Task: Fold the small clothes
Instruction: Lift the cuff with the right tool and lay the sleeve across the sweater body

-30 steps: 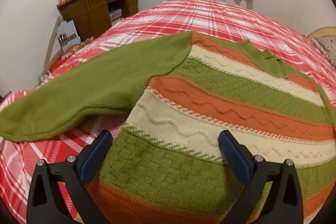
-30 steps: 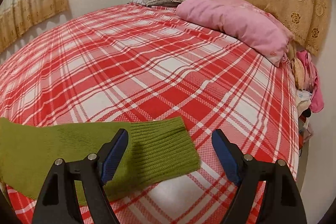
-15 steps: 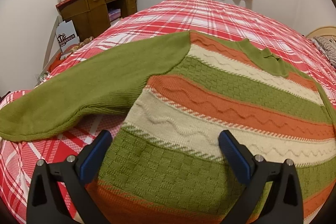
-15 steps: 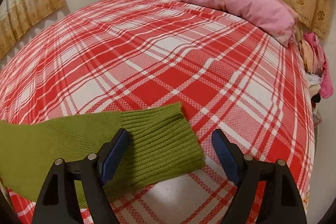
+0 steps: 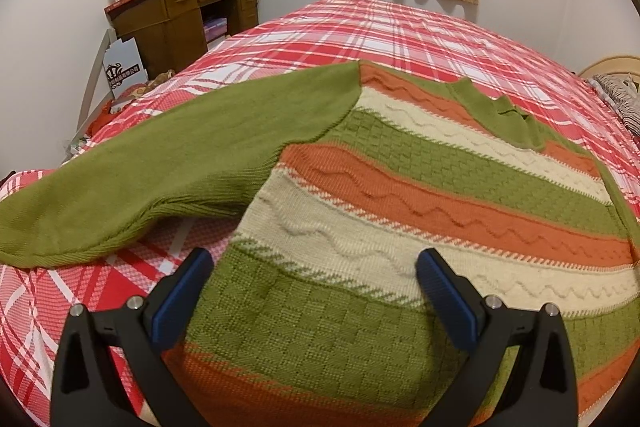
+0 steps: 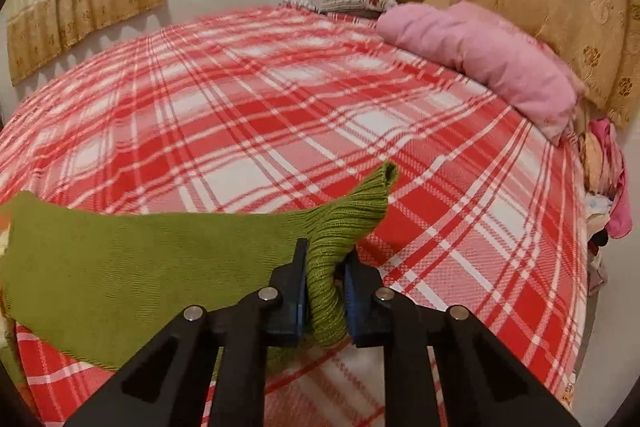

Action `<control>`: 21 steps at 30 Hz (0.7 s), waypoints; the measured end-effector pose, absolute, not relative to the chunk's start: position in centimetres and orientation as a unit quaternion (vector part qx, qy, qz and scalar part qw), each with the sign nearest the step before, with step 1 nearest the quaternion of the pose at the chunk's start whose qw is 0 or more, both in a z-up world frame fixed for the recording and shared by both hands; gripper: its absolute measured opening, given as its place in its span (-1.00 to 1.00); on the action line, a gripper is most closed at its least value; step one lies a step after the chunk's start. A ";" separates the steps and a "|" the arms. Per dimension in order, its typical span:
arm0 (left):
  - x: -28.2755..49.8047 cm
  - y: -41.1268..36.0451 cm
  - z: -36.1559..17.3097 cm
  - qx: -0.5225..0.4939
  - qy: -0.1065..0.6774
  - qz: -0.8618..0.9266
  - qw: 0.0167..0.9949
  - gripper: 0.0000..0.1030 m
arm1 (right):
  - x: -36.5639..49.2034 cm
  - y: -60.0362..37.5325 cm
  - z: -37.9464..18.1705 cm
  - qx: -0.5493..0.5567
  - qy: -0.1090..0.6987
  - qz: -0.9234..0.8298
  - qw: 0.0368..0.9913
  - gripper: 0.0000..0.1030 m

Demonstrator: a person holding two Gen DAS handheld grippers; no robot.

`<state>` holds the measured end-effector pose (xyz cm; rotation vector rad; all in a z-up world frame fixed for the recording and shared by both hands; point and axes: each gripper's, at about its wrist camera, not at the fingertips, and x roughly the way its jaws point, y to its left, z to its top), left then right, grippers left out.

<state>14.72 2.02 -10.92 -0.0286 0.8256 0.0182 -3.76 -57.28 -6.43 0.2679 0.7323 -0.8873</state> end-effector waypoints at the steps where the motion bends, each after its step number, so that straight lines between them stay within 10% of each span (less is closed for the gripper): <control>1: 14.7 2.0 -10.9 -0.014 0.401 0.008 0.916 1.00 | -3.7 -57.1 -6.1 0.125 0.342 -0.418 0.832 -0.70; 21: 14.5 2.3 -10.8 -0.020 0.398 0.001 0.917 1.00 | -0.7 -46.7 1.3 0.171 0.284 -0.249 0.910 -0.70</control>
